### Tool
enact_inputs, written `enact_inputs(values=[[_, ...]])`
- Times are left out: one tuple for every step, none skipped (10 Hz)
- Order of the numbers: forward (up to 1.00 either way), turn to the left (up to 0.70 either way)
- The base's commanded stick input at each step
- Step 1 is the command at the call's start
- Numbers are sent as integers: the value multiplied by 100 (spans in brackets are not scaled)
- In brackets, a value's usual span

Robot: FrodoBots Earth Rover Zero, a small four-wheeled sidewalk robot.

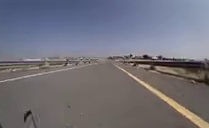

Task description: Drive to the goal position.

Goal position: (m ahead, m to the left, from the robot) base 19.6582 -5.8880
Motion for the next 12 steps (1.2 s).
enact_inputs(values=[[100,0],[100,0],[100,0],[100,0],[100,0],[100,0],[100,0],[100,0],[100,0],[100,0],[100,0],[100,0]])
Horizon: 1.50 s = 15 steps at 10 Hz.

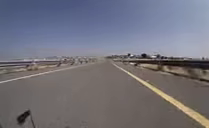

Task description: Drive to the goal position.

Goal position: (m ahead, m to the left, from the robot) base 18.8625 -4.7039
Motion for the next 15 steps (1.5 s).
enact_inputs(values=[[100,0],[100,0],[100,0],[100,0],[100,0],[100,0],[100,0],[100,0],[100,0],[100,0],[100,0],[100,0],[100,0],[100,0],[100,0]])
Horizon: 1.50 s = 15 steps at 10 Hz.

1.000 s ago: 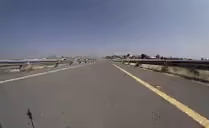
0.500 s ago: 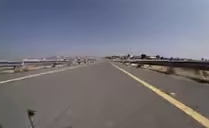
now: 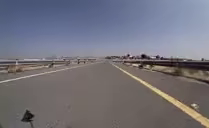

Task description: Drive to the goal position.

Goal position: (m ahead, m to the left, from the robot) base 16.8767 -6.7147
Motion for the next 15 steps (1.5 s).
enact_inputs(values=[[100,0],[100,0],[100,0],[100,0],[100,0],[100,0],[100,0],[100,0],[100,0],[100,0],[100,0],[100,0],[100,0],[100,0],[100,0]])
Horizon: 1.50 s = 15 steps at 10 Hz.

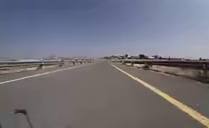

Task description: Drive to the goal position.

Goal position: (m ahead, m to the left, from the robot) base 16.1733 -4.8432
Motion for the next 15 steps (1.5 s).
enact_inputs(values=[[100,0],[100,0],[100,0],[100,0],[100,0],[100,0],[100,0],[100,0],[100,0],[100,0],[100,0],[100,0],[100,0],[100,0],[100,0]])
